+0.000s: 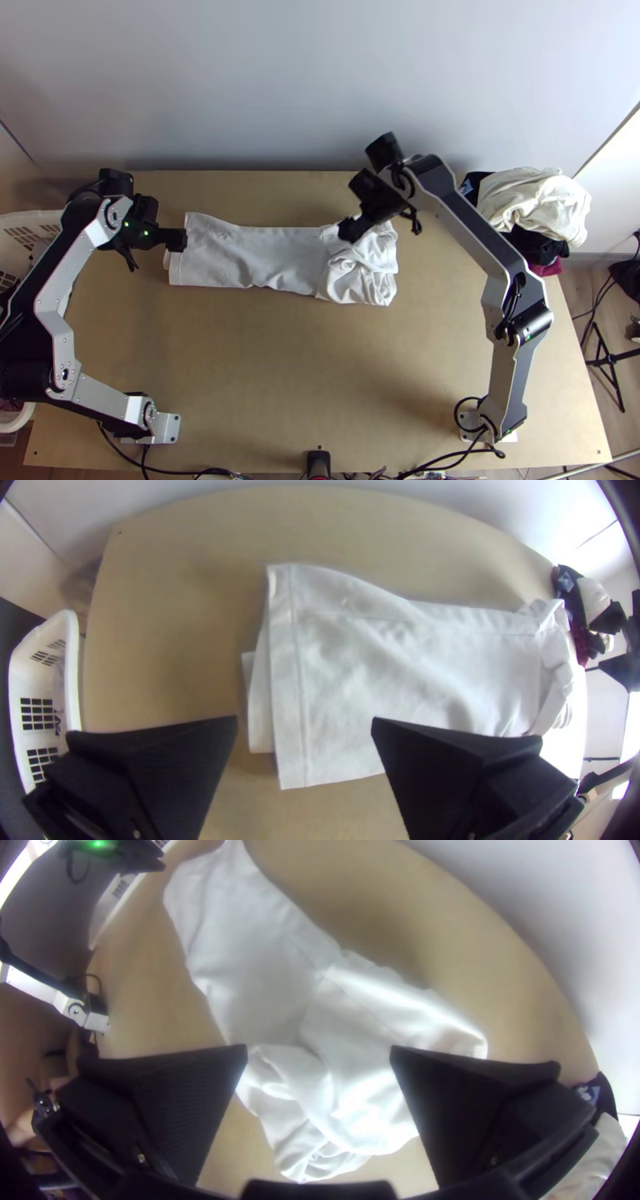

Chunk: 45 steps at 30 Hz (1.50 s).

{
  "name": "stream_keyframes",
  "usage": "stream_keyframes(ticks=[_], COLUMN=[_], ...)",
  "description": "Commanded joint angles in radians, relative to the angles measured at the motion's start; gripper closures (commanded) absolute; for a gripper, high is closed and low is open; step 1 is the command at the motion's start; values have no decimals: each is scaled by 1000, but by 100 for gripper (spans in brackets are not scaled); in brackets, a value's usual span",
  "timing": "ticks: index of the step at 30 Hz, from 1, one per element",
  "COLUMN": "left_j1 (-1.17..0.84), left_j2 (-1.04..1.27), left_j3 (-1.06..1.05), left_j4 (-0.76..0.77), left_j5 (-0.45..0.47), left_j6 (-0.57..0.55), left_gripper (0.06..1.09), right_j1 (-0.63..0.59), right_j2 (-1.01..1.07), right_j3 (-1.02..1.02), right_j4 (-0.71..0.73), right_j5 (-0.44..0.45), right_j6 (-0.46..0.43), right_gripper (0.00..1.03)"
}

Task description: Fold the t-shirt

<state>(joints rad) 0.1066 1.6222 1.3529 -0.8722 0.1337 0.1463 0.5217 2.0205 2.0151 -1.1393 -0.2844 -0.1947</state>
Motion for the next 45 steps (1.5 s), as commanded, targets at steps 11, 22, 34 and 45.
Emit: stream_keyframes(ticks=[11,22,34,45], left_j1=[10,8,7,-15], left_j2=[33,107,150,165], left_j3=[-84,-83,-92,-101], left_j4=[98,130,144,142], left_j5=[-9,-11,-9,-6], left_j6=[3,1,1,-5], left_gripper=[12,12,13,18], right_j1=[80,78,72,67], right_j2=[-19,1,9,15], right_j3=[-253,-292,-296,-300], right_j4=[79,92,95,98], right_j5=[2,5,7,7], right_j6=[-5,6,8,8], right_gripper=[3,3,3,3])
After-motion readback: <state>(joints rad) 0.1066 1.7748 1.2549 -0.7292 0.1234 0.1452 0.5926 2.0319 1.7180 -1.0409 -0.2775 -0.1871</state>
